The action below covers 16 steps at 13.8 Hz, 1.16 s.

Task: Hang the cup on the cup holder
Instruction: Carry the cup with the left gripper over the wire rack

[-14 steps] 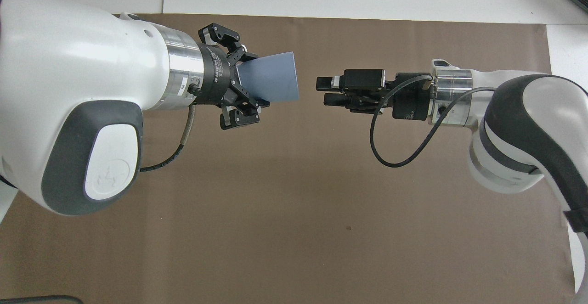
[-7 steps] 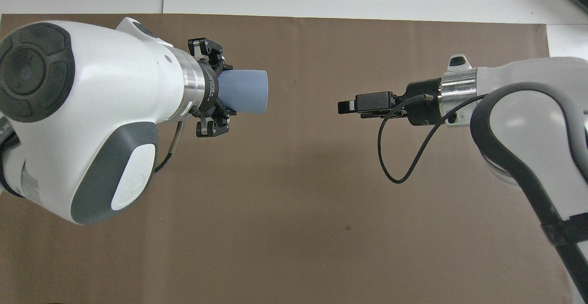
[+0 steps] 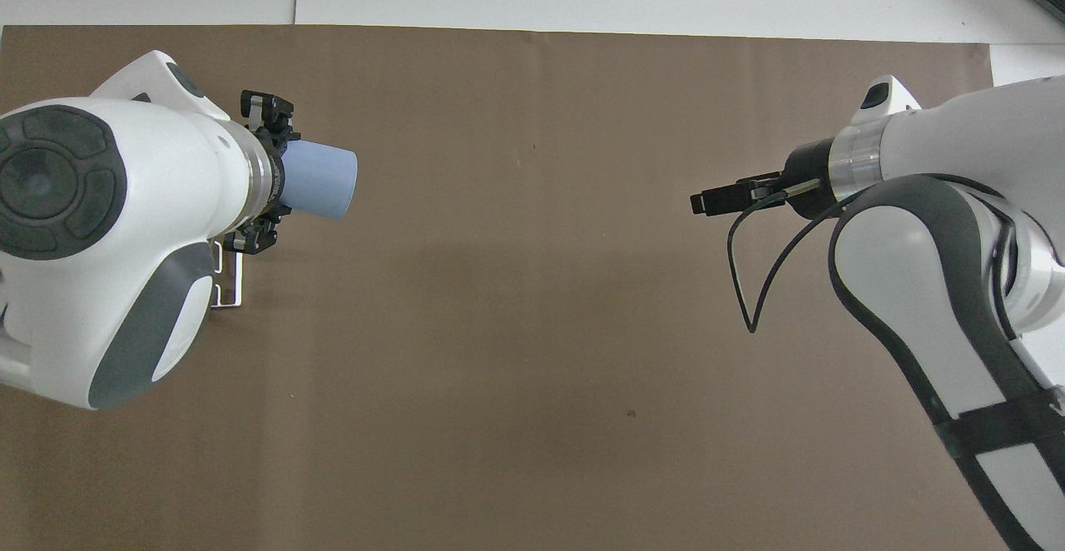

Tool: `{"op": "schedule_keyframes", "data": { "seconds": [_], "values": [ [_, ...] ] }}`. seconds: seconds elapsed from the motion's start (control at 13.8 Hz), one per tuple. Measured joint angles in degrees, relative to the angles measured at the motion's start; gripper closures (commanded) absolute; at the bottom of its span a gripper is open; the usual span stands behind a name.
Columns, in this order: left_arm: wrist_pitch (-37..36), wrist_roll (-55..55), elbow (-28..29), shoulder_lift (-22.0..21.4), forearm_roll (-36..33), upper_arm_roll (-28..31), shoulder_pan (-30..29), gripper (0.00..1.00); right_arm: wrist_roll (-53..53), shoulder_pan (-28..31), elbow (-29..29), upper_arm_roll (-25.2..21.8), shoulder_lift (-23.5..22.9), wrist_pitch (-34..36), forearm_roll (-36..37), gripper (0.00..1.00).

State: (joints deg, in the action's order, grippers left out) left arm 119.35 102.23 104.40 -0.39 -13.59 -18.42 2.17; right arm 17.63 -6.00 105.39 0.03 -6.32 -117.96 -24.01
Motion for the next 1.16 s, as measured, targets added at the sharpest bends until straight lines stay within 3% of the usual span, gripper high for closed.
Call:
{"op": "schedule_keyframes", "data": {
  "seconds": [0.36,0.65,0.95,1.16],
  "values": [
    [4.0,-5.8,2.8,-1.3,-11.0,0.2,-7.3,1.00,0.0,4.6,-0.1,-0.1,-0.1,-0.9,11.5,0.00],
    [4.5,-6.7,4.4,-0.5,-23.3,0.2,-8.5,1.00,-2.5,5.2,-2.2,-0.2,0.4,-1.0,19.1,0.00],
    [4.8,-5.8,4.9,2.4,-34.4,0.1,-8.5,1.00,-9.4,5.9,-6.4,-0.7,2.6,6.6,21.5,0.00],
    [4.9,-4.8,4.9,4.3,-38.2,0.1,-8.5,1.00,-12.6,7.7,-10.4,-0.8,3.8,12.7,21.8,0.00]
  ]
}}
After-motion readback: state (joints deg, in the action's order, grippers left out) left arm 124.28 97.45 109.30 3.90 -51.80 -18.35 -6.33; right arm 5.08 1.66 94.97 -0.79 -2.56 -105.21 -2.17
